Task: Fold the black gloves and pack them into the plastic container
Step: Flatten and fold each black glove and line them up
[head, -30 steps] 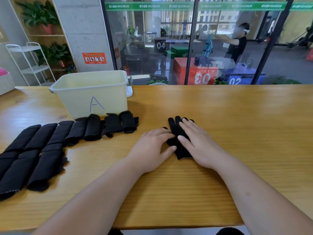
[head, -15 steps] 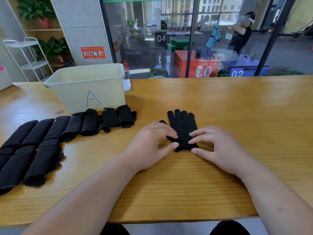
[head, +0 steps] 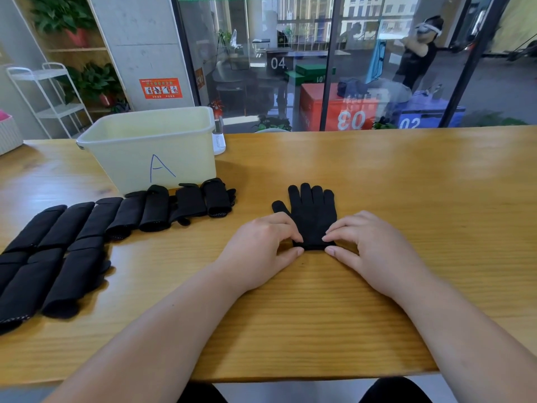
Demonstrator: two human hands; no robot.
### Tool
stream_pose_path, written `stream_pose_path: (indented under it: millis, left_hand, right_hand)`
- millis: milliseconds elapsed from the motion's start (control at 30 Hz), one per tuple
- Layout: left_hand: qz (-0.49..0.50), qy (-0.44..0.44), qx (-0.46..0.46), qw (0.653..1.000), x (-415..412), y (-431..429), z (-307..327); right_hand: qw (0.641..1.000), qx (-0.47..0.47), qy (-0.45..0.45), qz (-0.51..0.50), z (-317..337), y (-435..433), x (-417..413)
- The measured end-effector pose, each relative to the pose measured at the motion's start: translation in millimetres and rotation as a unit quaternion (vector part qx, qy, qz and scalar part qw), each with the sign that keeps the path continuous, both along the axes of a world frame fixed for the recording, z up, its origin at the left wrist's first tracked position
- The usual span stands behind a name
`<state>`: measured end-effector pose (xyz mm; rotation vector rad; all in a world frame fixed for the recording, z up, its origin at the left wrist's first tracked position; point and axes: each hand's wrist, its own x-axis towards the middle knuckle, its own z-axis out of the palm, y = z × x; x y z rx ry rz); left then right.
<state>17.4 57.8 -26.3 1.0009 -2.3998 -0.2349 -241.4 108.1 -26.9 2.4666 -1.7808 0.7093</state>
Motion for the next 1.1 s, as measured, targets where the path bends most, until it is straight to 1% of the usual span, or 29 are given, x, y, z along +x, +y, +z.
stream_pose_path:
  millis: [133,267,333,433,567,667,800,867,1000,1100]
  left_hand:
    - [0.008,-0.004,-0.014,1.000,-1.2,0.6,0.2]
    - [0.015,-0.002,-0.015,1.000,-1.1,1.7,1.0]
    - [0.016,0.000,-0.011,1.000,-1.0,3.6,2.7]
    - [0.016,0.001,-0.014,1.000,-1.9,5.9,3.7]
    - [0.026,-0.001,-0.038,0.999,-4.2,5.2,3.0]
    - [0.025,-0.011,-0.066,0.997,-5.4,5.5,2.3]
    - [0.034,-0.006,-0.087,0.996,-7.6,6.0,2.0]
    - [0.039,0.006,-0.073,0.997,-7.1,6.4,2.8]
    - [0.035,0.044,-0.006,0.998,-2.9,6.5,4.2]
    - [0.023,0.047,0.039,0.998,0.6,5.2,4.6]
  right_hand:
    - [0.997,-0.040,0.059,-0.019,2.0,-2.1,8.1]
    - [0.996,-0.051,0.074,-0.012,0.5,-6.4,12.2]
    - [0.997,-0.045,0.057,-0.019,0.6,-7.2,11.1]
    - [0.999,-0.035,0.008,-0.028,0.7,-5.9,8.5]
    - [0.999,-0.023,-0.039,-0.002,-0.2,-0.6,4.8]
    - [0.998,-0.016,-0.065,0.003,-0.7,1.0,0.1]
    - [0.997,-0.011,-0.077,0.006,0.1,1.7,-0.6]
    - [0.997,0.002,-0.076,0.008,1.5,3.4,0.2]
    - [0.999,0.004,-0.046,0.002,1.3,4.1,2.7]
    - [0.998,-0.003,-0.064,-0.010,1.3,3.1,4.1]
